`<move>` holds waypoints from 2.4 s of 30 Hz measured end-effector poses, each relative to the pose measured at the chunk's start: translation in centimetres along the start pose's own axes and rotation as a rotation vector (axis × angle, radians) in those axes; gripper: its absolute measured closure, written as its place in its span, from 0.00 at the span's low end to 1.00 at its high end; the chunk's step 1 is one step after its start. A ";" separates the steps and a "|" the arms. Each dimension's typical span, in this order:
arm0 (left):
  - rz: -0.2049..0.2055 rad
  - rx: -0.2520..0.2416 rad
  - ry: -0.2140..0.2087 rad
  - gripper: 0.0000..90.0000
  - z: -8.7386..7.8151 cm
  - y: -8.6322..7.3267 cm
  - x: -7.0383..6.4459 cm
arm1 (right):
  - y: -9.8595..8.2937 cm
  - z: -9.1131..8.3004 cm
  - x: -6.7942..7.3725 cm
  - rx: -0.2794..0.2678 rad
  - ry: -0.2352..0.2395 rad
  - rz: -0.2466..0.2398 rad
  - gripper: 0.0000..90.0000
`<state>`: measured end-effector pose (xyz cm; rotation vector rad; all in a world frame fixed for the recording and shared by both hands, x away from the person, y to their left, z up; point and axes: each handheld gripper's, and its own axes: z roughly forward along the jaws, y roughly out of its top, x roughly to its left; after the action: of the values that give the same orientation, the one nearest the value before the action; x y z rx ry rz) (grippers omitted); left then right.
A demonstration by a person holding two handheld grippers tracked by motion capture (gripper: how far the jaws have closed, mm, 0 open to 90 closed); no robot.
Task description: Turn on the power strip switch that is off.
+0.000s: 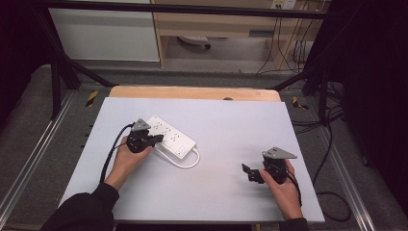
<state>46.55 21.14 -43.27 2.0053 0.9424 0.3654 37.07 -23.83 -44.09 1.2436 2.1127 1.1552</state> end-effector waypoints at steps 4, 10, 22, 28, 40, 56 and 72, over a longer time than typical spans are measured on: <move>-0.001 0.003 -0.001 1.00 0.1 -0.1 0.0 | 0.0 0.0 0.0 0.000 0.001 0.001 0.04; -0.002 0.012 -0.004 1.00 0.3 -0.2 0.1 | 0.0 0.0 0.0 0.000 0.000 -0.002 0.04; -0.009 0.014 -0.006 1.00 0.4 -0.3 0.1 | 0.0 0.0 0.0 0.001 0.002 -0.001 0.04; -0.011 -0.001 0.003 1.00 0.2 -0.2 0.3 | 0.0 0.0 0.0 0.001 0.000 0.001 0.04; -0.012 -0.008 0.027 1.00 0.2 -0.2 0.6 | 0.0 0.0 0.0 0.002 -0.001 -0.001 0.04; -0.032 -0.015 0.018 1.00 0.3 -0.5 1.0 | 0.0 0.0 0.0 0.005 0.000 -0.001 0.04; -0.002 -0.014 0.036 1.00 0.5 -0.5 0.8 | -0.1 0.0 0.1 0.006 0.003 -0.004 0.04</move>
<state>47.11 21.59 -43.97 1.9906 0.9611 0.4076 37.02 -23.79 -44.13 1.2411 2.1216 1.1505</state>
